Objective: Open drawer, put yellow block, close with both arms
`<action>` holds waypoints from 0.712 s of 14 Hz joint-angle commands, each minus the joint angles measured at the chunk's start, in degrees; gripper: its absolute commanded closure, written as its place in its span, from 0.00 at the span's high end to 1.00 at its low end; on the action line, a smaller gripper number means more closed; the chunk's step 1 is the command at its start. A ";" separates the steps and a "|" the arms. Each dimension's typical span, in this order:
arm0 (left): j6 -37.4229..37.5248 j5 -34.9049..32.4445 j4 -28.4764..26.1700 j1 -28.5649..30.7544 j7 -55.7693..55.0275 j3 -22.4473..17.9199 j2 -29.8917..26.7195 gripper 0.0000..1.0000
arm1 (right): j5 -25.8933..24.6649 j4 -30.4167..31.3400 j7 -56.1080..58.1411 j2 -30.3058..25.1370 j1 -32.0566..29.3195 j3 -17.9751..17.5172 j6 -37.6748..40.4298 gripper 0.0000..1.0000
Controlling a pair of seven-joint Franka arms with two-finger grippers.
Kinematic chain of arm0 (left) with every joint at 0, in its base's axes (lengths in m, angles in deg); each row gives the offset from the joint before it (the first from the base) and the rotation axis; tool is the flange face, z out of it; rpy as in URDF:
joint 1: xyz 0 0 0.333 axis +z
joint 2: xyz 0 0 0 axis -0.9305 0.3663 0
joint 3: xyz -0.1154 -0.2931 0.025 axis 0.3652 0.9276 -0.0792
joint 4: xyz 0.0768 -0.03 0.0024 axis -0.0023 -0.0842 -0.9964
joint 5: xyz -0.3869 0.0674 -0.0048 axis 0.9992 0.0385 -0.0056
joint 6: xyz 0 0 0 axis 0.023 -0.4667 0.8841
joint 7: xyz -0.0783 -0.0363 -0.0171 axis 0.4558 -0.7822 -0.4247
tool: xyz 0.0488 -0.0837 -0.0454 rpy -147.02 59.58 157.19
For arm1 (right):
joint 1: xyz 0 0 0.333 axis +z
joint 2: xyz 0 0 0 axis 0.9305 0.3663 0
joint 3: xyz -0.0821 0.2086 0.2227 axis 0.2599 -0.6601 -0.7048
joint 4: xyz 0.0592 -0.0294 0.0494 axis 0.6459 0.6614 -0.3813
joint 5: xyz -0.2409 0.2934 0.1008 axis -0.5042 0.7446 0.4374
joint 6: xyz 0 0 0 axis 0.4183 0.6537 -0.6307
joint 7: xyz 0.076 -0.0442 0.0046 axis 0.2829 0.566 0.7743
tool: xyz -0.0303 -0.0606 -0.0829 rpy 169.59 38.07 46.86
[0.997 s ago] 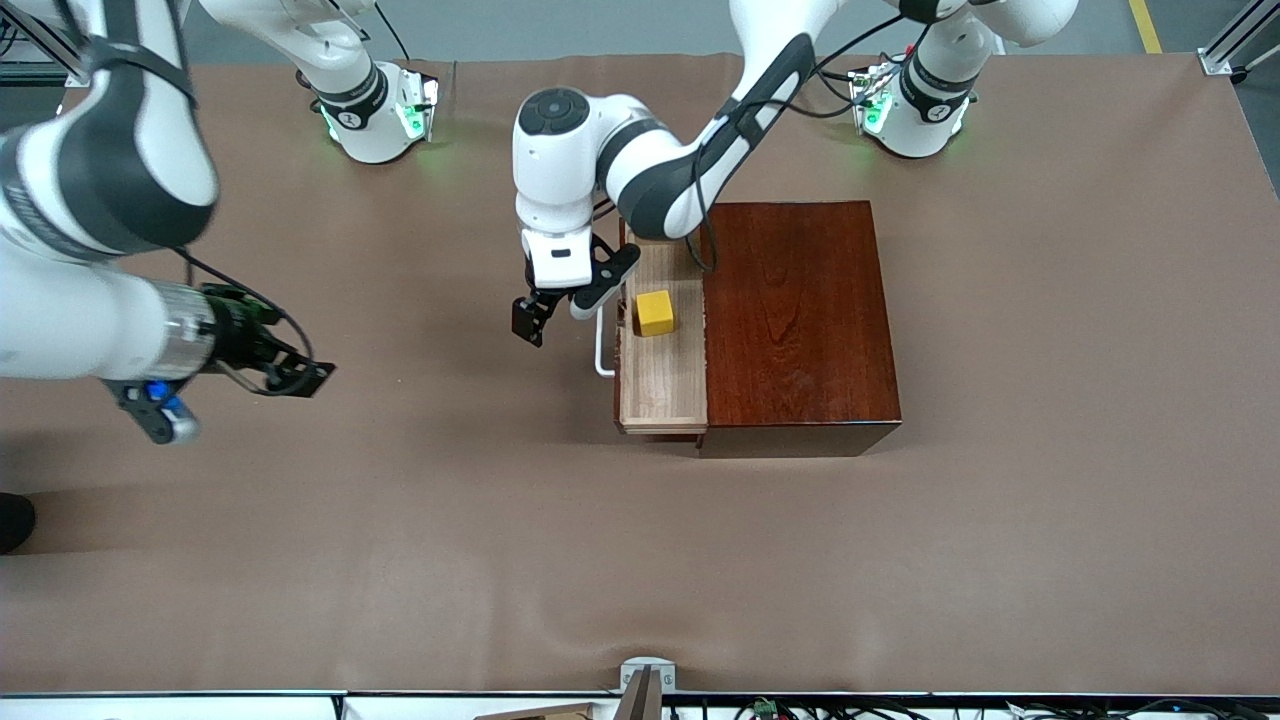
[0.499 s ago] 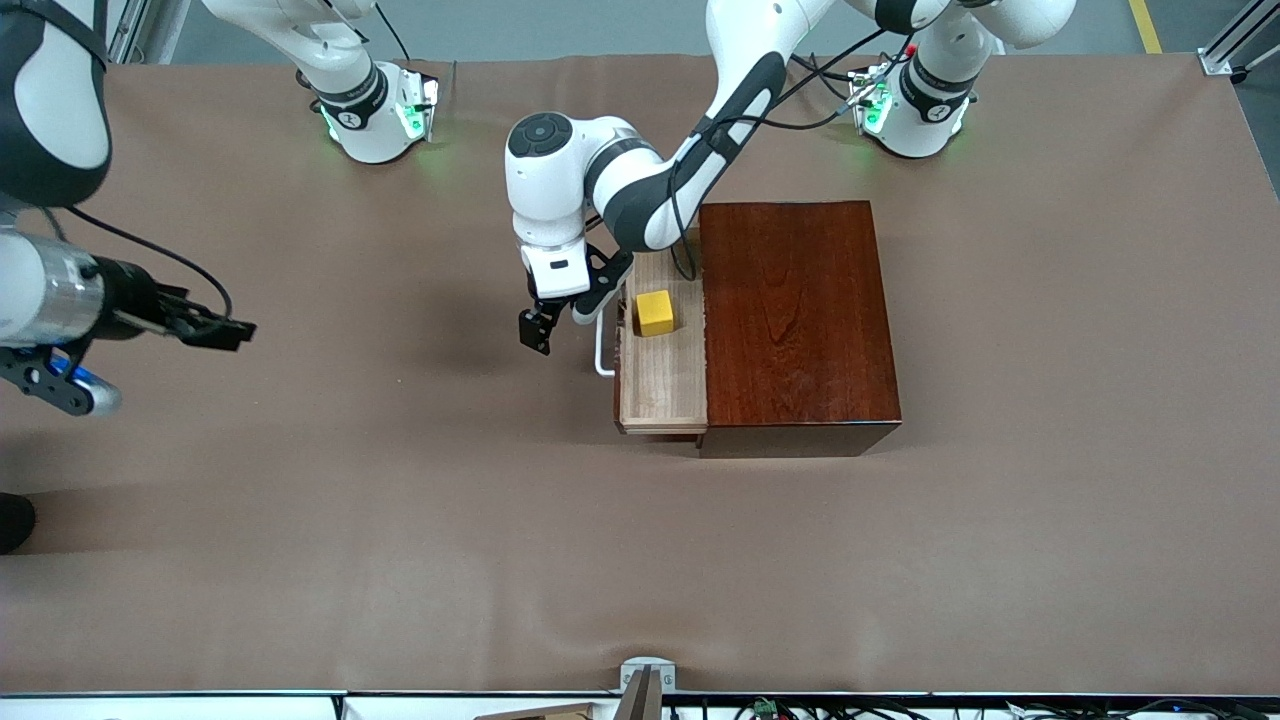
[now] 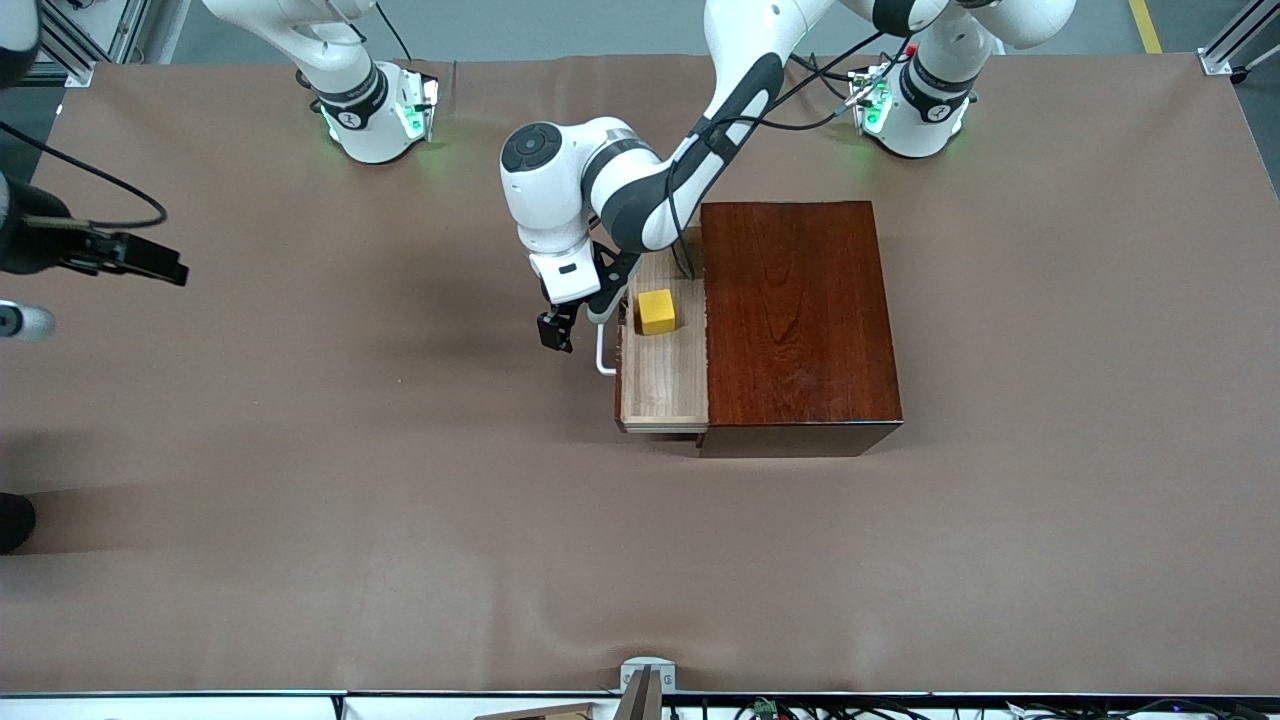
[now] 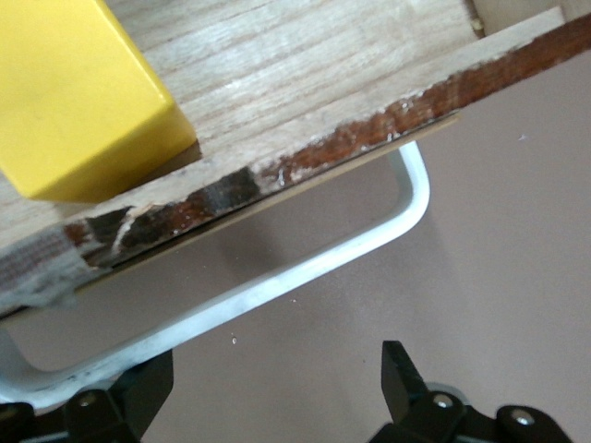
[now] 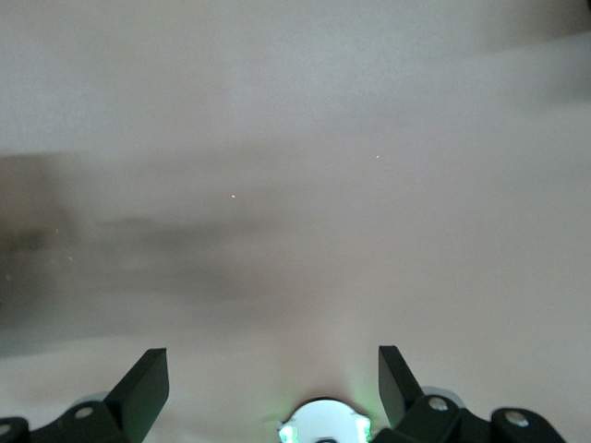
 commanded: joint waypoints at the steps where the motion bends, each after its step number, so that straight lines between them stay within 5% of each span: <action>1: 11.03 -3.59 -0.80 -0.13 0.32 -1.79 -1.37 1.00 | -0.98 4.86 5.16 -3.86 -0.65 0.86 -1.93 1.00; 6: 18.94 -3.15 -0.89 1.89 0.15 -1.79 -2.87 1.00 | -0.98 17.16 6.91 -11.42 -0.65 1.73 -11.42 1.00; 10: 23.08 -3.06 -0.89 2.24 -0.03 -1.79 -3.22 1.00 | -1.06 16.74 14.65 -11.08 -2.05 2.35 -11.17 1.00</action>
